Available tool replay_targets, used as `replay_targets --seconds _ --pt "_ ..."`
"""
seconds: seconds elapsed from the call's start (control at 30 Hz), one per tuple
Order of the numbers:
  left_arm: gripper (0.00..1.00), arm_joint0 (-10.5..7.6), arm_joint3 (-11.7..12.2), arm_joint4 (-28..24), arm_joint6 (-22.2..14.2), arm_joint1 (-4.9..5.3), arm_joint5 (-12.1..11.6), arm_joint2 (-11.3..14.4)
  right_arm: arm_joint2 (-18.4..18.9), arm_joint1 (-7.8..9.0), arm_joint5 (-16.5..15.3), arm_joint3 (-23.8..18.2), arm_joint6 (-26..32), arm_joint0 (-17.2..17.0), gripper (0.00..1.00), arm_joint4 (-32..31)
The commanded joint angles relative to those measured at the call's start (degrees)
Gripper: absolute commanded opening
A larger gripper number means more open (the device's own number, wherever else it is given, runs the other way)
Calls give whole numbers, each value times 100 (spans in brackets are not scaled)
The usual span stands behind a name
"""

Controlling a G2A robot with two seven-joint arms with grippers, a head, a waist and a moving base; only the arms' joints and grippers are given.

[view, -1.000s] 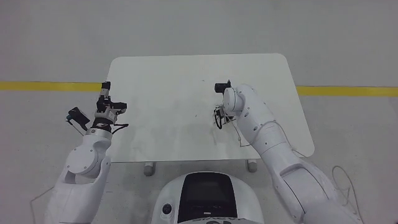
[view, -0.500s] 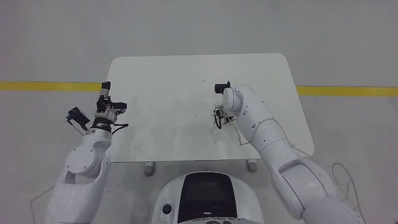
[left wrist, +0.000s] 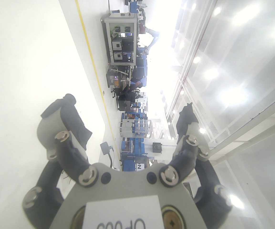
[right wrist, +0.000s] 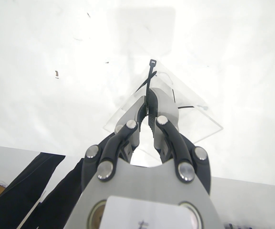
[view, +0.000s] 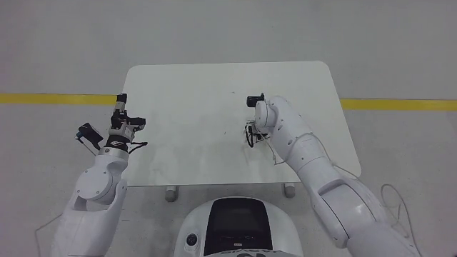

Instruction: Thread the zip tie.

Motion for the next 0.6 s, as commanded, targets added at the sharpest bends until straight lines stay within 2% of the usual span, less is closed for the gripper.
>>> replay_targets --seconds 0.0,0.13,0.23,0.37,0.57 --pt "100 0 0 0 0 0 0 0 -7 1 25 -6 6 11 0 -10" --pt "100 0 0 0 0 0 0 0 5 29 77 -170 126 -10 0 -71" --pt "100 0 0 0 0 0 0 0 59 81 71 -442 294 -100 0 -142" --pt "100 0 0 0 0 0 0 0 213 190 8 -1018 615 -322 0 -247" --pt "100 0 0 0 0 0 0 0 663 394 -210 -2301 1110 -897 0 -229"
